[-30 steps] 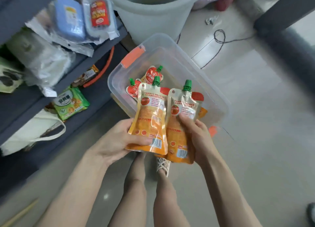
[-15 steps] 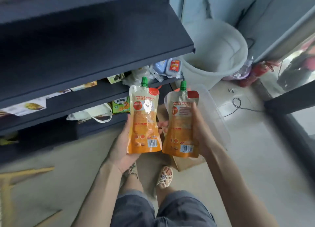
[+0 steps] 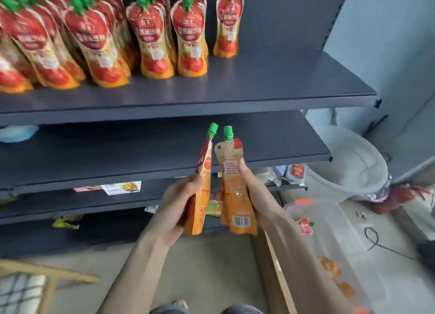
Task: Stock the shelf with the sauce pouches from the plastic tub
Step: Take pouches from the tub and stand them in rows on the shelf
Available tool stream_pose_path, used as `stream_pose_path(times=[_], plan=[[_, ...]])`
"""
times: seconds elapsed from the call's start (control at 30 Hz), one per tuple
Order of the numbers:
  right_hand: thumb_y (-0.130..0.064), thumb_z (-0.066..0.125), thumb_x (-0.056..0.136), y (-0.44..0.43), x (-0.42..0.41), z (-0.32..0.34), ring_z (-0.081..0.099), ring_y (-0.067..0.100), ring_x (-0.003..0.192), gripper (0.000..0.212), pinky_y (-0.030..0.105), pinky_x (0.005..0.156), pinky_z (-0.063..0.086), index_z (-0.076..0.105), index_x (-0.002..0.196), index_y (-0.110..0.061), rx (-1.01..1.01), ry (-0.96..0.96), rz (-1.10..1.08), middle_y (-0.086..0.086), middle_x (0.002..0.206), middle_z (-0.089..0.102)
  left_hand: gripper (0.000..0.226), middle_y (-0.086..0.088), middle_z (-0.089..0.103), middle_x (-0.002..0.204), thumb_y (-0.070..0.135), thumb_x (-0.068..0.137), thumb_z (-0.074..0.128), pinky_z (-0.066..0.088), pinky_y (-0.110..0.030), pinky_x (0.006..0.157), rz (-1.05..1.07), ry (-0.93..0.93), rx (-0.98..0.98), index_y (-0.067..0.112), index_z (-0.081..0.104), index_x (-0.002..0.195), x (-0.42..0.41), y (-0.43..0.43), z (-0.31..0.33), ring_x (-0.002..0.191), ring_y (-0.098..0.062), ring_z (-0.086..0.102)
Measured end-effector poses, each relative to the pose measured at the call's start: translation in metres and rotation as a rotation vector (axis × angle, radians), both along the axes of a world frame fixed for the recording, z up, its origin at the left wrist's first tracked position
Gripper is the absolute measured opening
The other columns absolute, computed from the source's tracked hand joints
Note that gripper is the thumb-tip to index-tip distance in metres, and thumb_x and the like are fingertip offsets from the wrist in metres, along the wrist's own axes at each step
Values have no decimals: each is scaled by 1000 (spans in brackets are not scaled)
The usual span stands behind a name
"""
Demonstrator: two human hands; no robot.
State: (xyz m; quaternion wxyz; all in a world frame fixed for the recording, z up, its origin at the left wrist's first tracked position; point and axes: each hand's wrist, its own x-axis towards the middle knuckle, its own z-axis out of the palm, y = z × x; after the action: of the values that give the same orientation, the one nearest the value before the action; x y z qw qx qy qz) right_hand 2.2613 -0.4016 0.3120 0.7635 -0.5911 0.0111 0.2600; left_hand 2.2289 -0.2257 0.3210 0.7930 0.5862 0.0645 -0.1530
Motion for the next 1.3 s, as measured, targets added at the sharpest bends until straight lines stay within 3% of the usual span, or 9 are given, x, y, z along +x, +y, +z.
stream_pose_path(times=[0.17,0.3,0.37,0.57,0.77,0.9,1.0,1.13,1.3], plan=[[-95,45,54,64,34,25,46,14,64,99,32,64,43,53,100,-7,-223,-177,-99,1,70,46,48,1,70,81,51,57,76,51,-25,56,89,-90,77,22,61,93,36,52,25,75,-14,69],[-92,46,59,89,64,45,51,1,56,58,26,64,42,58,70,-36,-231,-193,-166,-15,61,51,69,5,72,90,53,52,83,55,-27,74,190,-303,160,23,52,106,67,79,49,86,-16,70],[-80,54,66,96,82,56,56,-4,56,37,24,65,42,61,70,-44,-168,-232,-187,-22,60,56,69,13,71,89,53,56,82,53,-17,69,203,-367,177,26,49,110,85,88,60,85,-6,69],[-46,67,76,111,136,82,69,5,77,44,22,60,53,57,111,-21,5,-346,-324,-12,81,71,32,9,69,102,25,86,66,51,-11,63,296,-396,124,25,55,116,143,109,69,90,1,66],[-30,67,87,114,194,95,65,22,82,22,43,78,56,57,101,-16,-140,-541,-487,17,93,66,21,17,70,96,24,84,69,51,-11,68,367,-516,239,34,60,101,203,118,80,92,5,64],[-24,71,84,115,232,95,69,17,87,18,33,72,57,58,95,-19,-100,-599,-492,-1,92,71,25,25,67,91,21,82,71,48,-7,64,390,-537,313,39,59,94,242,118,79,88,12,62],[-22,71,84,115,260,95,69,19,94,18,35,78,57,58,96,-21,-67,-622,-507,0,98,71,26,26,67,92,21,81,72,49,-9,66,426,-552,325,40,60,93,267,118,75,92,7,63],[-22,67,87,118,283,89,68,6,92,17,20,70,54,55,100,-24,-84,-655,-495,-11,96,70,27,23,67,95,19,81,72,50,-13,71,438,-571,346,39,61,95,290,119,69,95,0,63],[-16,66,88,110,287,62,67,3,91,27,18,69,53,52,111,-18,-166,-674,-426,-5,104,67,38,15,64,105,13,82,71,51,-18,79,362,-535,436,32,55,111,298,129,45,100,-5,61]])
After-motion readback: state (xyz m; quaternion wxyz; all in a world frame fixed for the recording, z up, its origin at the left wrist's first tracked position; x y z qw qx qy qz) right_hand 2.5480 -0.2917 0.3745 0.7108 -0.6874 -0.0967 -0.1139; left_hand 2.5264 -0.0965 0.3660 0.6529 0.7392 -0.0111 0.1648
